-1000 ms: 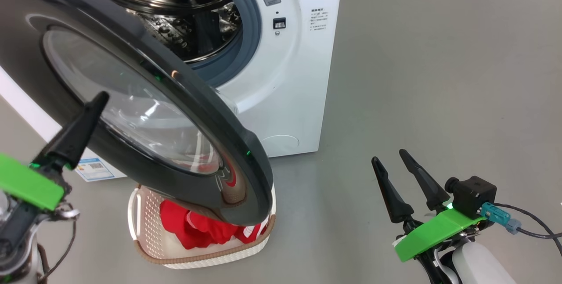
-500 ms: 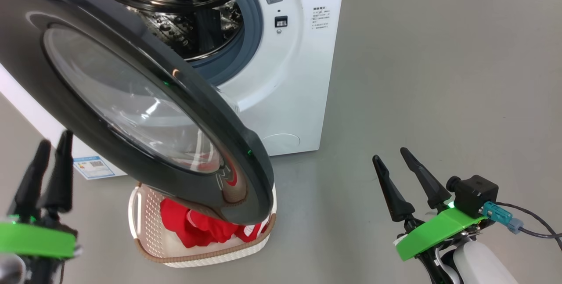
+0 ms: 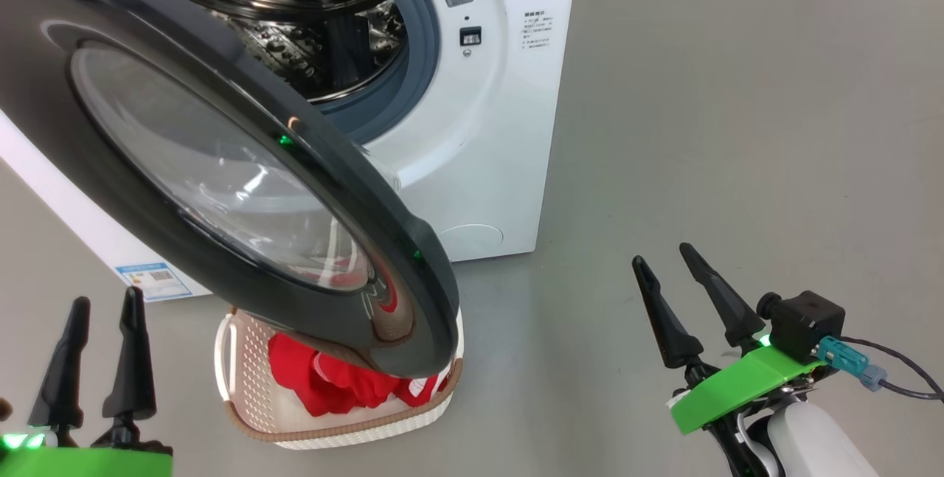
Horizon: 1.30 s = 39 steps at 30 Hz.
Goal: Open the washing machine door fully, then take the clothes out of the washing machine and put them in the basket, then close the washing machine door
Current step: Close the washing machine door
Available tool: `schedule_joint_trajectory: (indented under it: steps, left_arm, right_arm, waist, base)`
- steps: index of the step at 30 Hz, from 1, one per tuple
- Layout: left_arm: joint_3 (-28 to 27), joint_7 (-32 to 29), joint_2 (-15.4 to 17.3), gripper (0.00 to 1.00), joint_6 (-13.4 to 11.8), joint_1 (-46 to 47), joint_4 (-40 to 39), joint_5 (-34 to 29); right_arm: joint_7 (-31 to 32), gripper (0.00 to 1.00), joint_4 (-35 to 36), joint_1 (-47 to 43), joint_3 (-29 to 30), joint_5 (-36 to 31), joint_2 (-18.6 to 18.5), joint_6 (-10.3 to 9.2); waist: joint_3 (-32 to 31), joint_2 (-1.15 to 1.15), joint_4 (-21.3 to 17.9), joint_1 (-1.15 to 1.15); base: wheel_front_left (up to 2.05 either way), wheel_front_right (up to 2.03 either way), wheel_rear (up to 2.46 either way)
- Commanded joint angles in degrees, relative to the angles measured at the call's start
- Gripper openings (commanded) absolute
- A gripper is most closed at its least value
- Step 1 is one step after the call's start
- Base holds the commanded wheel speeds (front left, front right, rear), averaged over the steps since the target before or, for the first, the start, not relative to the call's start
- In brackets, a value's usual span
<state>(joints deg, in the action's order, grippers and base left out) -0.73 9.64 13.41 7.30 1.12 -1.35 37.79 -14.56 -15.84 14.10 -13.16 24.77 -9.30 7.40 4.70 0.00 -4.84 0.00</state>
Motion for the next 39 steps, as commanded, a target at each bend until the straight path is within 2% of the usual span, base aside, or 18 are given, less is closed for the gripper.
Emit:
schedule_joint_trajectory:
  steps: [1,11,17,27,39]
  left_arm:
    - [-1.72,1.21,1.5,1.0,0.17,0.49,-0.45,-0.99]
    - [-1.52,3.9,0.86,1.0,0.17,0.27,2.33,-2.95]
    - [-1.02,4.76,0.67,1.0,-0.23,0.21,3.1,-6.21]
    - [-1.66,5.29,-0.96,1.0,-0.65,-0.17,3.52,-9.78]
    - [-2.44,5.35,-2.56,1.0,-0.33,-0.33,3.14,-11.27]
  right_arm:
    - [-0.44,1.0,1.69,1.43,-0.83,-0.4,-0.27,0.09]
    - [-0.44,1.0,1.89,1.27,-0.68,-0.52,-0.38,0.09]
    - [-0.44,1.0,1.98,1.36,-0.92,-0.51,-0.51,0.09]
    - [-0.44,1.0,1.69,1.4,-0.98,-0.53,-0.76,0.09]
    - [-0.44,1.0,1.5,1.4,-0.72,-0.55,-0.94,0.09]
  waist:
    - [-0.02,0.0,0.04,0.0]
    - [-0.25,0.0,0.19,0.0]
    - [-0.04,0.0,0.5,0.0]
    - [-0.15,0.0,0.8,0.0]
    - [-0.33,0.0,1.26,0.0]
  base:
    - [0.0,0.0,0.0]
    - [0.0,0.0,0.0]
    - [0.0,0.0,0.0]
    - [0.0,0.0,0.0]
    - [0.0,0.0,0.0]
